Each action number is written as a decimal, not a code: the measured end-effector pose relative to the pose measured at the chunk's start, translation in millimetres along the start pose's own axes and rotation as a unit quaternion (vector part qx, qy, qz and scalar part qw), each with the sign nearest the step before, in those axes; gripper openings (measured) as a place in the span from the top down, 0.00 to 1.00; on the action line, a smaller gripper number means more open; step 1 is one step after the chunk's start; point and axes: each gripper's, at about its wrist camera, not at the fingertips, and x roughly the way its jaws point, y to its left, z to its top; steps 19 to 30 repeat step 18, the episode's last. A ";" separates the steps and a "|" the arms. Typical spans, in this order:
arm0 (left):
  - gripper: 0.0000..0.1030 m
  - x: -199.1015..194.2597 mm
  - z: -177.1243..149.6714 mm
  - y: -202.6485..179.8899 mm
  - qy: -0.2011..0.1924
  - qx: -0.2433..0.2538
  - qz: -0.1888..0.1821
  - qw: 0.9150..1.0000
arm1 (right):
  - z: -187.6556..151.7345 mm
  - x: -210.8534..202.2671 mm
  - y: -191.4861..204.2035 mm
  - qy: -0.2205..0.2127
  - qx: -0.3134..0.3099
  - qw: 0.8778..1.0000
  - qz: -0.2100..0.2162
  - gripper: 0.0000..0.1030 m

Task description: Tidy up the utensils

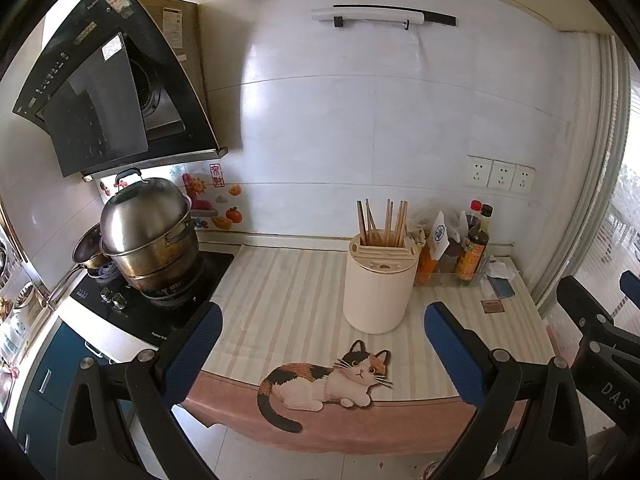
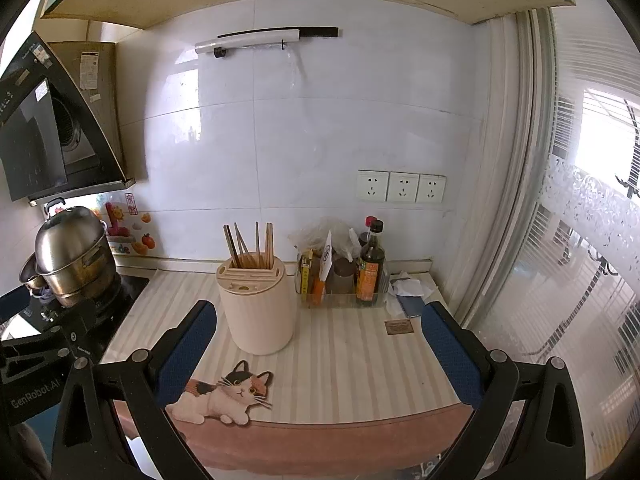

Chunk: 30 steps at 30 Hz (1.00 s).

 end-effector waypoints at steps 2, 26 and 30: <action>0.00 0.2 0.2 -0.4 0.000 0.000 0.000 1.000 | 0.7 0.5 -1.1 0.000 0.000 1.000 -0.001 0.00; 0.00 -2.3 1.0 -2.2 -0.006 0.002 -0.003 1.000 | 0.1 4.6 -5.3 0.002 0.004 1.000 -0.003 0.00; 0.00 -2.3 1.0 -2.2 -0.006 0.002 -0.003 1.000 | 0.1 4.6 -5.3 0.002 0.004 1.000 -0.003 0.00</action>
